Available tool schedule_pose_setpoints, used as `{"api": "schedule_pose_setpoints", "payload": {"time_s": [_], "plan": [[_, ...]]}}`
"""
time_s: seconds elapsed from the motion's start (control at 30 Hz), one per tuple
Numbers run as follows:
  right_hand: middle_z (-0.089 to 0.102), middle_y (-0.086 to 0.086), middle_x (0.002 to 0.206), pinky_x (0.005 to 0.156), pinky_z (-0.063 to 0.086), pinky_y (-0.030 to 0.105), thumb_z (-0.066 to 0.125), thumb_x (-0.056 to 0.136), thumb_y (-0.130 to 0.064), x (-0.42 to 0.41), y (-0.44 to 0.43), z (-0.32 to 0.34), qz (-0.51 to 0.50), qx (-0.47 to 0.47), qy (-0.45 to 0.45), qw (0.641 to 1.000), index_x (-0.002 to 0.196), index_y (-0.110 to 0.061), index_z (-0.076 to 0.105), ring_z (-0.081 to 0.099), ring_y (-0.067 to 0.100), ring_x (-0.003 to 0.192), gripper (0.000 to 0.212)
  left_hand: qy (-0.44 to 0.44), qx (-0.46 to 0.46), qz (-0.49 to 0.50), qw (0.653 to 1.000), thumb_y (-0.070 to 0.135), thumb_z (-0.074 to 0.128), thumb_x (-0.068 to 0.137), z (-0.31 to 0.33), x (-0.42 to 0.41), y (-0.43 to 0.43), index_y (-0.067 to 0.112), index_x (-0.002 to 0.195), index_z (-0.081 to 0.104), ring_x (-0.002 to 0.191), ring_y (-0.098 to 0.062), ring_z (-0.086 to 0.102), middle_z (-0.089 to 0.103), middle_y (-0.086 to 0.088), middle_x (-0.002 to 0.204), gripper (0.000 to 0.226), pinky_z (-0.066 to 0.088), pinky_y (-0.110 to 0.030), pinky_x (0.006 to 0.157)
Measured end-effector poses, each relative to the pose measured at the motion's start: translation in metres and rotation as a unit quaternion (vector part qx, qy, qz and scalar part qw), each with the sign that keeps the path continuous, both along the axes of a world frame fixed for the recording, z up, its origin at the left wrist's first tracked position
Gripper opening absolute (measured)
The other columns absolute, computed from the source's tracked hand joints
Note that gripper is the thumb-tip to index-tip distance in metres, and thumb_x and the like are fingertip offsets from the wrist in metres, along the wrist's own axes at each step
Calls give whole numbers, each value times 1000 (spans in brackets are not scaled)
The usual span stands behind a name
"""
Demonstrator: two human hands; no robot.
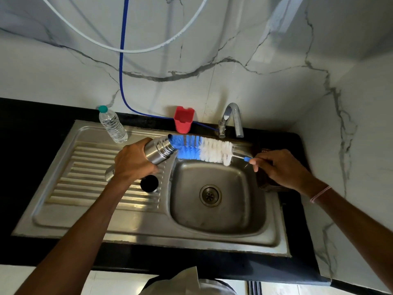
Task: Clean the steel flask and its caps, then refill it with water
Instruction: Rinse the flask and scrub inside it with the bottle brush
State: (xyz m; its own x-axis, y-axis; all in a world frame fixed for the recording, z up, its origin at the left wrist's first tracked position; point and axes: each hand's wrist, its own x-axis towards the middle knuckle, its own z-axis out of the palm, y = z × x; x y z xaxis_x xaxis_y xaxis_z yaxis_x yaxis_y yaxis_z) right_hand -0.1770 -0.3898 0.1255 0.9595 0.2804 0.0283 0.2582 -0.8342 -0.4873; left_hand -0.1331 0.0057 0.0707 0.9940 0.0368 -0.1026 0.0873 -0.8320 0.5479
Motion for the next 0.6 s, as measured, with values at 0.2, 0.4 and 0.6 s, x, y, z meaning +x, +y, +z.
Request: {"api": "schedule_pose_setpoints", "payload": {"time_s": [0.2, 0.4, 0.6], "plan": [[58, -7, 52, 59, 41, 32, 61, 94, -51, 56, -21, 50, 2, -105, 76, 992, 68, -34, 75, 55, 13, 49, 34, -5, 93, -132, 987, 25, 86, 49, 1, -7, -7, 40, 112, 62, 83, -24, 64, 66, 4, 91, 69, 43, -31, 68], [74, -3, 75, 61, 38, 28, 55, 96, -53, 61, 8, 92, 45, -264, -156, 951, 89, -38, 78, 68, 25, 69, 29, -29, 165, -164, 972, 27, 84, 47, -8, -14, -11, 37, 117, 65, 91, -25, 67, 72, 5, 101, 73, 51, -33, 74], [66, -1, 68, 47, 34, 27, 56, 101, -48, 12, 29, 79, 106, -300, -323, 891, 96, -27, 73, 59, 27, 49, 28, 28, 89, -39, 995, 21, 86, 48, -10, -16, 11, 33, 104, 60, 73, -21, 57, 63, 7, 85, 63, 40, -29, 63]]}}
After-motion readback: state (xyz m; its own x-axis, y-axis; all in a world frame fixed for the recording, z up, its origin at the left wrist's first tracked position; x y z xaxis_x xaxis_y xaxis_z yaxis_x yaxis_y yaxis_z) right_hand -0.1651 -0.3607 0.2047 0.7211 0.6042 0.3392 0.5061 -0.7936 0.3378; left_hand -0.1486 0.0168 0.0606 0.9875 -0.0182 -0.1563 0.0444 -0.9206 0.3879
